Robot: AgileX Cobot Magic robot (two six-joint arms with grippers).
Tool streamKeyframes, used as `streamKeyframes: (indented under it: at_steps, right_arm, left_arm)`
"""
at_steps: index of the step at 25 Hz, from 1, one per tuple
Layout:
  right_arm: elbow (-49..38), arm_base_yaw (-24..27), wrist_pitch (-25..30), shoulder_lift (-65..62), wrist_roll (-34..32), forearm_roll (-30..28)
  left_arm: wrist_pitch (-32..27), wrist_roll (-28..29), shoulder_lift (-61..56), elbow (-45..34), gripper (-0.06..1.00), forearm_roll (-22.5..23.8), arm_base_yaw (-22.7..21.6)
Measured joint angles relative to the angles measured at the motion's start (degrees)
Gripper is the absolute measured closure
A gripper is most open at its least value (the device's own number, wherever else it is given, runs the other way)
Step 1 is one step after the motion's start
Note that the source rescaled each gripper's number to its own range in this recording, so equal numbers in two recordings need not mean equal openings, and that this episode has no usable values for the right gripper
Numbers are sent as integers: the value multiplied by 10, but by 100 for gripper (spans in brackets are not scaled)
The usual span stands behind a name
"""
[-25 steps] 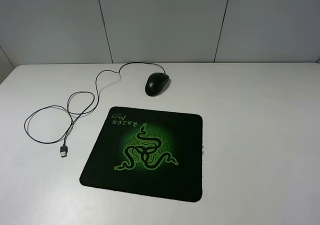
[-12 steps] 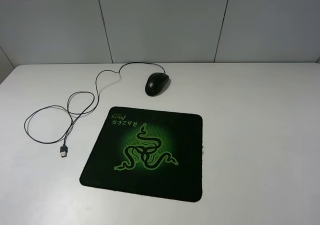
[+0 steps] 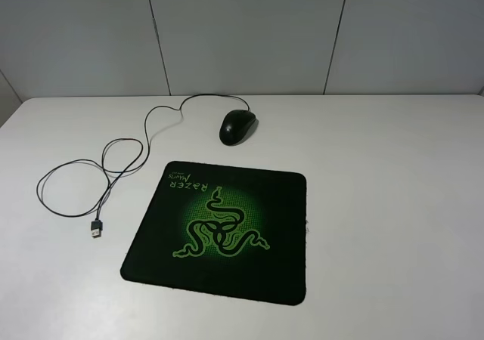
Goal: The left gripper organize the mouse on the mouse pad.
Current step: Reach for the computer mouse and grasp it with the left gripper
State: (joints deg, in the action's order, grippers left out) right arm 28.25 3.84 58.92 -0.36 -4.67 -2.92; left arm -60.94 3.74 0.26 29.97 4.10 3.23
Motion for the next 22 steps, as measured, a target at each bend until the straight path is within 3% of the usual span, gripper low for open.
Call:
streamKeyframes:
  at_steps: [22]
  right_arm:
    - [0, 0, 0, 0, 0, 0]
  left_arm:
    - [6, -20, 521, 247, -5, -7, 0]
